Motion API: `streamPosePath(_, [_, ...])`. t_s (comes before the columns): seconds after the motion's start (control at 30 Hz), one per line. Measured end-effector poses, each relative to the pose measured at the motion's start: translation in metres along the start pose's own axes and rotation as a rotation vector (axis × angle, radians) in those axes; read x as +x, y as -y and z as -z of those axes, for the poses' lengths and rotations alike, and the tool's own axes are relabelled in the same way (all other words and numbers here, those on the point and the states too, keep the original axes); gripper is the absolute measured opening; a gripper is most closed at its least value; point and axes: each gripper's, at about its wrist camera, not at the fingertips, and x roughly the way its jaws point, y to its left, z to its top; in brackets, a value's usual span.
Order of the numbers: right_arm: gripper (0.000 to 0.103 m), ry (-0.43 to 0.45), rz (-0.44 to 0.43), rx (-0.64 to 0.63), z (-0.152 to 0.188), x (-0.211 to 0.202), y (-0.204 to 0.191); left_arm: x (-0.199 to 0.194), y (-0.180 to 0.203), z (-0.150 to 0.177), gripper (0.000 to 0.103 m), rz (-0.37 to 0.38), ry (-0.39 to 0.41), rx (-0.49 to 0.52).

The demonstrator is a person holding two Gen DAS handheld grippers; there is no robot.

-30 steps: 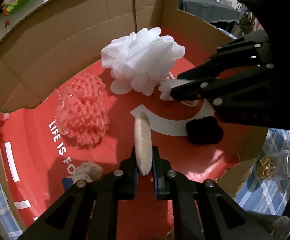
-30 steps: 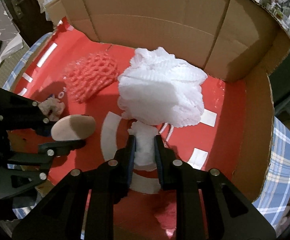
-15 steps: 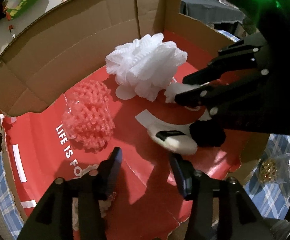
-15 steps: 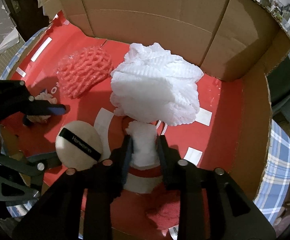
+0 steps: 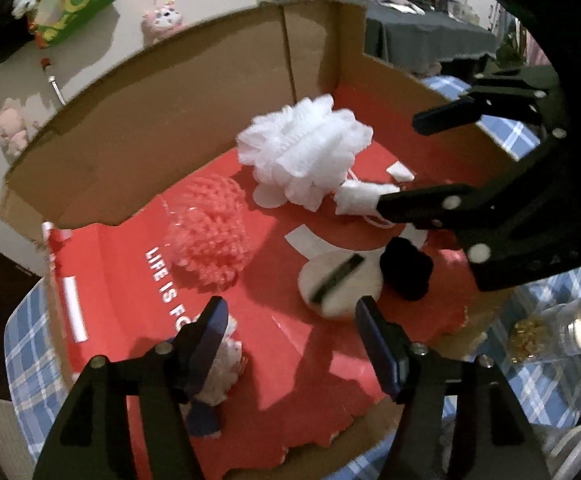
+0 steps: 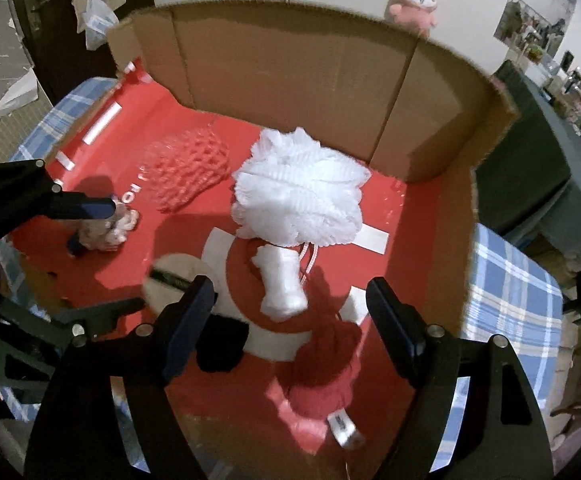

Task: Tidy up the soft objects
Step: 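Withdraw both tools from the box back toward the table items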

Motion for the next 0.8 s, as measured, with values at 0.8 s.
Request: streamPosePath(0.8, [0.093, 0.420, 0.003, 0.030, 0.104, -0.224, -0.066, -0.214, 0.057, 0.106, 0.103, -0.021, 0.512, -0.178])
